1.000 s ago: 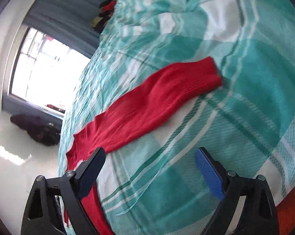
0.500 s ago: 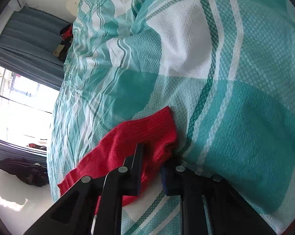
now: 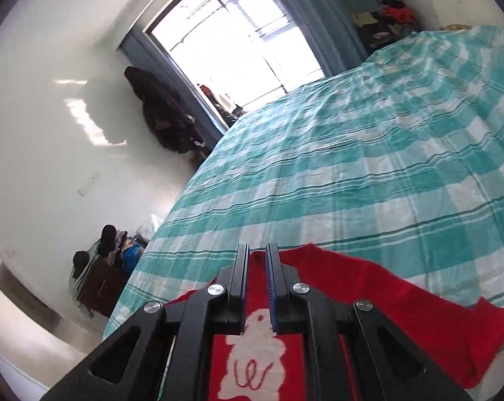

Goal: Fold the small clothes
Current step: 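Grasp the other sweater sleeve cuff with the right gripper, then fold the held sleeve across the sweater body with the right gripper, release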

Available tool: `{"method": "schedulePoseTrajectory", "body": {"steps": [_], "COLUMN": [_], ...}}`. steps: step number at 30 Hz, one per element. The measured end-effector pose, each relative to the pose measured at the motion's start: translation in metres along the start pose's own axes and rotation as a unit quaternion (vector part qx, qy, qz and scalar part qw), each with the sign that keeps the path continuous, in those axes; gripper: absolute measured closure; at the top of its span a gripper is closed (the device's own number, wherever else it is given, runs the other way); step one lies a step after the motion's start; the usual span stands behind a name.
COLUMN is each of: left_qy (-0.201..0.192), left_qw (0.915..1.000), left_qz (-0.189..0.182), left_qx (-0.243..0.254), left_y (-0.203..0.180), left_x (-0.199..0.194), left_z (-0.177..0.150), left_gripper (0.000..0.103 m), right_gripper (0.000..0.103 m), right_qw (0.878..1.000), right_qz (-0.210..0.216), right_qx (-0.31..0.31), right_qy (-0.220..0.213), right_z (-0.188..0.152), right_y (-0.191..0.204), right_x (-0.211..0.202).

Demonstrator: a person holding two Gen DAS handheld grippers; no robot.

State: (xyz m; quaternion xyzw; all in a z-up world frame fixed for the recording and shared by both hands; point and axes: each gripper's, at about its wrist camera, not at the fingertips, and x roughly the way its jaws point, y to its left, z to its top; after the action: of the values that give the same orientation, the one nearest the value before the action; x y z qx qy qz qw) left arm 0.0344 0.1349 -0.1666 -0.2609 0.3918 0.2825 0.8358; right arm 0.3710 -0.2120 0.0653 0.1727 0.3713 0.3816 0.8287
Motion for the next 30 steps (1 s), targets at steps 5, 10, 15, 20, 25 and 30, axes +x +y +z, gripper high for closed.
{"method": "schedulePoseTrajectory", "body": {"steps": [5,10,15,20,25,30], "left_qy": [0.002,0.007,0.008,0.009,0.011,0.012], "left_qw": [0.9999,0.9999,0.9999,0.9998,0.9998,0.9997], "left_qz": [-0.006,0.000,0.010,0.015,0.015,0.022], "left_qx": [-0.012,-0.015,-0.007,0.000,-0.001,0.004], "left_y": [0.008,0.008,0.001,0.001,0.003,0.002], "left_x": [-0.002,0.002,0.005,0.005,0.005,0.007], "left_z": [-0.001,-0.001,-0.003,-0.003,-0.003,-0.004], "left_gripper": [0.001,0.001,0.001,0.001,0.001,0.001], "right_gripper": [0.011,0.017,0.040,0.044,0.055,0.076], "right_qw": [0.999,0.978,0.942,0.926,0.880,0.865], "right_qz": [0.014,-0.178,-0.305,-0.335,-0.409,-0.435], "right_qx": [0.012,-0.103,-0.090,-0.108,-0.152,-0.164], "right_qy": [0.041,0.039,0.103,0.137,0.190,0.191], "right_z": [-0.020,-0.057,-0.102,-0.121,-0.139,-0.140], "right_y": [0.039,-0.016,-0.140,-0.193,-0.217,-0.233], "right_x": [0.033,0.011,-0.021,-0.040,-0.020,-0.023]}}
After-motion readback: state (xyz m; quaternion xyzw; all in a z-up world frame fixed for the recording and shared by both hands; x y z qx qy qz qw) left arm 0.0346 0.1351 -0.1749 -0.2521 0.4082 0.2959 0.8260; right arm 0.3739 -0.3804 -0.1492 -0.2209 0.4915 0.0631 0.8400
